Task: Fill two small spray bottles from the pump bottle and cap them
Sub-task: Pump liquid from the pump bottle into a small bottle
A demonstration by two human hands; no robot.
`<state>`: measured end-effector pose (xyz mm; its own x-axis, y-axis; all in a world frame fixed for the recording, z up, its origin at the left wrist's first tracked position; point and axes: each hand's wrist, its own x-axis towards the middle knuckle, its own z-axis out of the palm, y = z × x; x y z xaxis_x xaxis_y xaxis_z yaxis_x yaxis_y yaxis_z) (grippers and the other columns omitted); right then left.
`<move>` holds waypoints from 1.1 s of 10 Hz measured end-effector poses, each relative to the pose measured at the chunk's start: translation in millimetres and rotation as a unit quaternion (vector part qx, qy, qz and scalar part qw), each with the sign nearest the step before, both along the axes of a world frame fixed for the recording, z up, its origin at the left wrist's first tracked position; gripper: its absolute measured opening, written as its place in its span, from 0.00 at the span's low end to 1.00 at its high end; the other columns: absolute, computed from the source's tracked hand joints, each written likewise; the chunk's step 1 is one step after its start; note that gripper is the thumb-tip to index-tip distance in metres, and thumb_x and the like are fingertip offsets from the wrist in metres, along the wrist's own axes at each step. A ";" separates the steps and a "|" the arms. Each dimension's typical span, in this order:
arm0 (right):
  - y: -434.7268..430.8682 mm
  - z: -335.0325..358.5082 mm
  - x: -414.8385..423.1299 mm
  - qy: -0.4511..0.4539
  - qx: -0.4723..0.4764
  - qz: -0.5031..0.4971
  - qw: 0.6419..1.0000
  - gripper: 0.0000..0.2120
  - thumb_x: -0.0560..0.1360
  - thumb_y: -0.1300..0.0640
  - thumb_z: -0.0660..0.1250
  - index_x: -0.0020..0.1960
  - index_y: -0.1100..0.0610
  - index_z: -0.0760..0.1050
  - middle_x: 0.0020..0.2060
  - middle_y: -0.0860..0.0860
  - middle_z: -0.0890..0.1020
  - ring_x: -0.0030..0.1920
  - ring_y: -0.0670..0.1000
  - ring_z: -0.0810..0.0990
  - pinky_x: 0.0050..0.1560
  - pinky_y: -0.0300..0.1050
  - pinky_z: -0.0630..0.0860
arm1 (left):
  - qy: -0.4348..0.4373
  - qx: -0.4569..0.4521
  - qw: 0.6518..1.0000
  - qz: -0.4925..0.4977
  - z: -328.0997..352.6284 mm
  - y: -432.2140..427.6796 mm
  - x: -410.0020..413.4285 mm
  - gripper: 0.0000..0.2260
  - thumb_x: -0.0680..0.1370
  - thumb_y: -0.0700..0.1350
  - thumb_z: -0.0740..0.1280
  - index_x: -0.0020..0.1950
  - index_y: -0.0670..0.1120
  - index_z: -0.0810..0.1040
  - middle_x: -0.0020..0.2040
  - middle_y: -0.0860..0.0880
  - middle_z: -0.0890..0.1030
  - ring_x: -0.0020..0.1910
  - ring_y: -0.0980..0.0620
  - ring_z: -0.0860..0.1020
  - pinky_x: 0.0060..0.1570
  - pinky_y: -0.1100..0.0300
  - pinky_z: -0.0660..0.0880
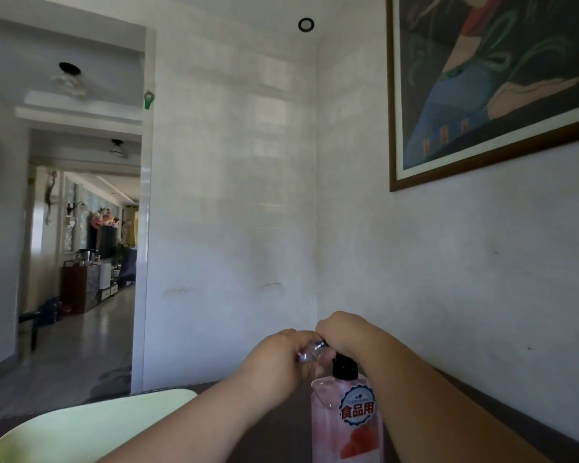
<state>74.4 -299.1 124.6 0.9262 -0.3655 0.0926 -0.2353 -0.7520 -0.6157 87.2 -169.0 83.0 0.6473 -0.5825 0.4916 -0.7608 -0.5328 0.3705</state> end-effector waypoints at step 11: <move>2.4 4.4 -4.4 0.023 -0.039 -0.006 0.999 0.08 0.78 0.64 0.61 0.55 0.64 0.76 0.55 0.60 0.81 0.34 0.49 0.69 0.40 0.40 0.67 | -0.017 0.017 1.000 0.007 3.6 0.3 0.6 0.16 0.75 0.48 0.67 0.63 0.55 0.74 0.58 0.48 0.77 0.56 0.49 0.76 0.54 0.63 0.70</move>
<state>70.0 -296.7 129.0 0.9260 -0.3693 0.0783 -0.2706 -0.7939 -0.5445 87.8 -168.7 86.6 0.6387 -0.5906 0.4931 -0.7652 -0.5546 0.3269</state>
